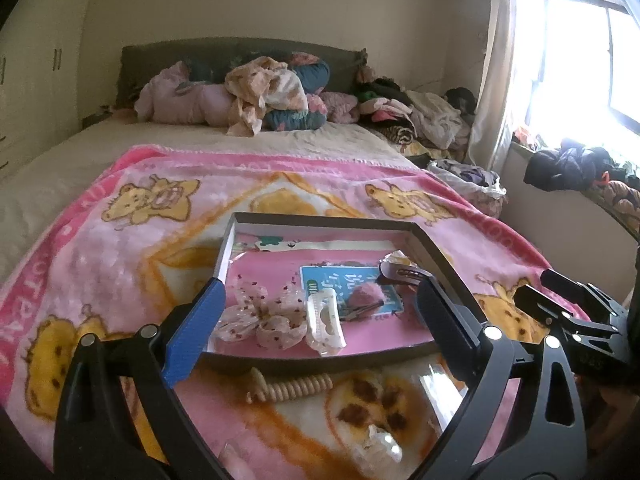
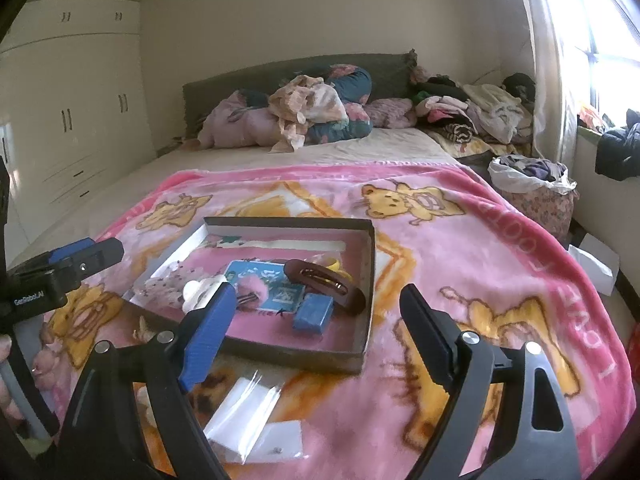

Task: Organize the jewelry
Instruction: 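Open both tools and withdraw them from the tray, then grasp the packaged pearl clip with the left tool while the right tool grasps the plastic bag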

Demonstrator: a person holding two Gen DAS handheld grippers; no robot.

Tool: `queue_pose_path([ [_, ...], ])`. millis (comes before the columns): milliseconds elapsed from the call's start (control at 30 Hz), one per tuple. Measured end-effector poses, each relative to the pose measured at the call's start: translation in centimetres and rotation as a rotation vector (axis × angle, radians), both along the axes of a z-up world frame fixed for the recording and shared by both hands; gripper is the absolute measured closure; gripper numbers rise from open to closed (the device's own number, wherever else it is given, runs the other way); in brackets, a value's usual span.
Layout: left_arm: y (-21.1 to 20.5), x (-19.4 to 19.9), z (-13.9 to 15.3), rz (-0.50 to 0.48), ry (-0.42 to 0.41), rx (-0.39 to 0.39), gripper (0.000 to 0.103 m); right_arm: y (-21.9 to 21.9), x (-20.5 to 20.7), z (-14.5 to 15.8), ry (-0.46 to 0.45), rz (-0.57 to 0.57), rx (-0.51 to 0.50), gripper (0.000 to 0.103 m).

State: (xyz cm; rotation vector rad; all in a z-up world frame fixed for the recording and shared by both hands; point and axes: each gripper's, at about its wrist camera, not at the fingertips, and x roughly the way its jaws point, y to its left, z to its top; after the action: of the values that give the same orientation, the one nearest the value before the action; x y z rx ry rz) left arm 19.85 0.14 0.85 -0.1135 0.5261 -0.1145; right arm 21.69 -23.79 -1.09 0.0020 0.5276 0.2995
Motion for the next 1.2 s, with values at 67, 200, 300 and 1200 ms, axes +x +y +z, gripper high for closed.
queue_pose_path([
  [67, 0.1, -0.5, 0.0, 0.000, -0.005, 0.004, 0.015, 0.1, -0.6, 0.0, 0.000, 0.002, 0.001, 0.022],
  [200, 0.3, -1.2, -0.2, -0.003, -0.007, 0.004, 0.015, 0.4, -1.5, 0.0, 0.000, 0.009, -0.004, 0.022],
  [300, 0.4, -1.8, -0.2, -0.005, -0.011, 0.007, 0.015, 0.6, -2.1, -0.2, 0.004, 0.015, -0.005, 0.022],
  [1200, 0.3, -6.1, -4.2, -0.056, 0.039, 0.065, 0.015, 2.4, -5.5, -4.0, 0.087, 0.100, -0.025, 0.022],
])
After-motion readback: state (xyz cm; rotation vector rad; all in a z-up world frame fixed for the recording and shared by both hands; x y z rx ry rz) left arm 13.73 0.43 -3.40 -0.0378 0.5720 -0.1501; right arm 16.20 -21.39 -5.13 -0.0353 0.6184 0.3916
